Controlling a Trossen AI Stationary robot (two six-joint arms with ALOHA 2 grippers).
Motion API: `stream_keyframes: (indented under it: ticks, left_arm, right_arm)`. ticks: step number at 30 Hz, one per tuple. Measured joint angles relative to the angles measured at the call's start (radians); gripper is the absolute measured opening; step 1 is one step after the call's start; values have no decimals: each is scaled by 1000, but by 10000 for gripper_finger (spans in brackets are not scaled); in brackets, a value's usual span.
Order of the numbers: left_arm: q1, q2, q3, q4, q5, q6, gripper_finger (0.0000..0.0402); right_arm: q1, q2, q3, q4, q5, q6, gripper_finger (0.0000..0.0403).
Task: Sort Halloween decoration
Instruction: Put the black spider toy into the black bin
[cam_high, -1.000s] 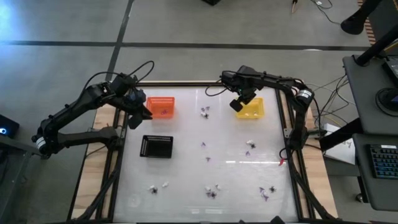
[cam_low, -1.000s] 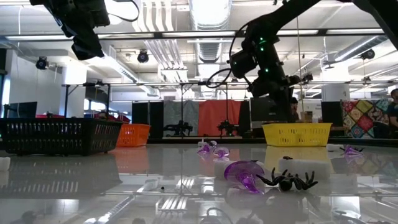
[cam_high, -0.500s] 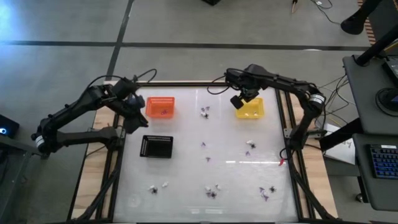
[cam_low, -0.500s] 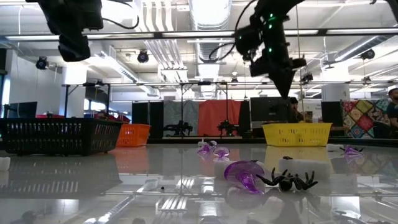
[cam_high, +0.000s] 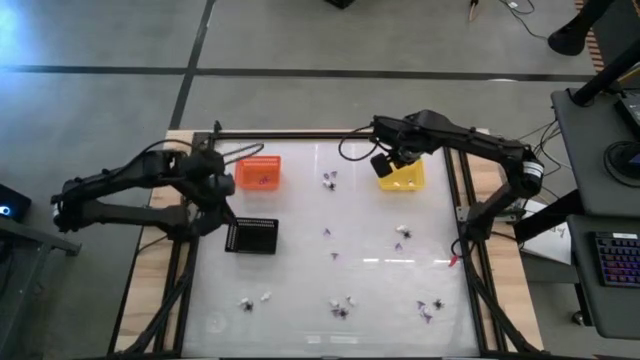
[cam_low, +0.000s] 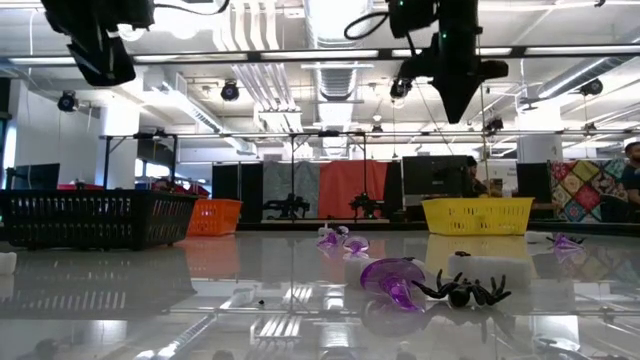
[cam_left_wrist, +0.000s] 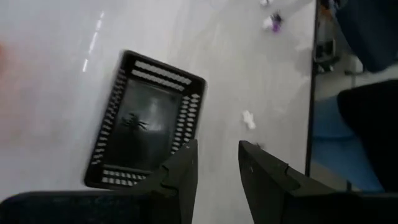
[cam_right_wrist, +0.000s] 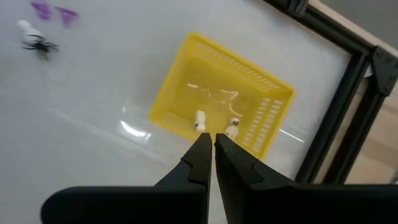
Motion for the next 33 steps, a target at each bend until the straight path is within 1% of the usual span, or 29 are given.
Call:
stream_keyframes:
  ticks: [5,8,13,20,25,33]
  left_arm:
    - [-119,-3,-18,17,-3,-56,98]
    - [-186,-11,-53,54,-5,-116,98]
    - [-315,-25,-153,155,-6,-222,98]
    - [-491,-19,-258,326,-6,-386,98]
    - [-586,2,-291,382,-87,-481,98]
    - [-671,54,-291,385,-257,-626,98]
  right_arm:
    - [58,-5,0,0,0,69,13]
    - [96,-4,0,0,0,126,13]
    - [165,-4,0,0,2,185,13]
    - [239,-4,0,1,17,195,13]
    - [259,-4,0,1,18,194,13]
    - [294,-4,0,0,17,194,13]
